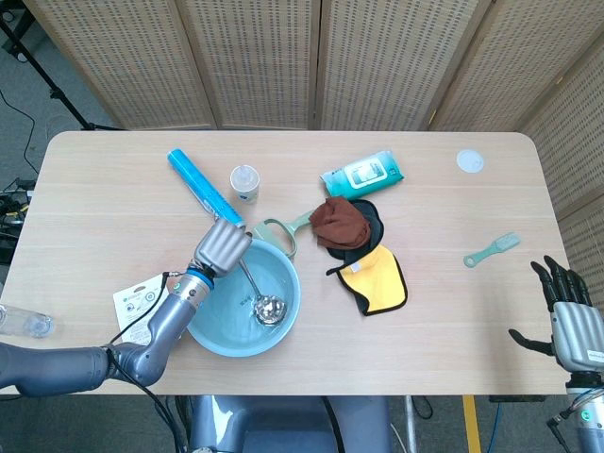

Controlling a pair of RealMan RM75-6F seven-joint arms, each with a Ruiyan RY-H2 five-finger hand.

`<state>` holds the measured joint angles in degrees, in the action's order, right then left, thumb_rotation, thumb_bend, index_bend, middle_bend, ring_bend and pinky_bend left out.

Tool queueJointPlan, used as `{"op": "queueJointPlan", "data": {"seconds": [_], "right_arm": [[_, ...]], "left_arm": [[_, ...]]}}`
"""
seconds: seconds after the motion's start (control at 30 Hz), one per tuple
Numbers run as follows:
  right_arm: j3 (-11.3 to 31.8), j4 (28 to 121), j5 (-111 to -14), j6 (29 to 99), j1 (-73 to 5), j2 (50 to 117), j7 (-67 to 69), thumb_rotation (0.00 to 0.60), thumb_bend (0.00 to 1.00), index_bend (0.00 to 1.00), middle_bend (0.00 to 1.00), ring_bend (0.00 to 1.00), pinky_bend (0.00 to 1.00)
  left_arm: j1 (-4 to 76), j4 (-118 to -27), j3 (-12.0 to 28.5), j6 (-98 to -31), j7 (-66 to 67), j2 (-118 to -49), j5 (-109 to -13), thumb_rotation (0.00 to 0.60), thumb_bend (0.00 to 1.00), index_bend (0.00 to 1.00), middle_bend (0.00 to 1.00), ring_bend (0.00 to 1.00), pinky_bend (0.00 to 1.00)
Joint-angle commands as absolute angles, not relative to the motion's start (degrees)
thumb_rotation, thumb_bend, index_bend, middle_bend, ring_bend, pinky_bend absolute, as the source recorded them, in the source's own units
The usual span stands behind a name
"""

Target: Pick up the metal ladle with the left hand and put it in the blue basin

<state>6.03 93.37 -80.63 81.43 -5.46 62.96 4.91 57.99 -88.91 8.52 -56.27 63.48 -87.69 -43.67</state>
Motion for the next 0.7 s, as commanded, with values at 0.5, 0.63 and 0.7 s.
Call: {"op": "queueJointPlan", "data": {"seconds": [0.5,0.63,0.7], "right_arm": [[5.63,93.81,-81.18,81.3,-5.51,63.1,4.4,0.6,0.0,0.0,0.0,0.0,0.0],[5.59,93.84,-81.19,81.35,-5.48,63.16,4.21,0.6,0.0,0.0,0.0,0.0,0.0],[5.59,93.87,-81.19,81.4,-5.46,63.18,4.16,0.6,0.0,0.0,0.0,0.0,0.0]], "left_arm": [[55.99,-97.24,10.57,-60.25,52.02,-79.26,-49.62,0.6,0.54,0.95,1.0,0.92,0.91],[55.93,-99.04,10.67,-60.51,51.67,-77.37,-49.37,0.6,0.54,0.95,1.0,0.92,0.91],[55.9,-99.81,10.73,-60.81,51.55,-76.48,-49.42,0.6,0.54,0.95,1.0,0.92,0.91]]}}
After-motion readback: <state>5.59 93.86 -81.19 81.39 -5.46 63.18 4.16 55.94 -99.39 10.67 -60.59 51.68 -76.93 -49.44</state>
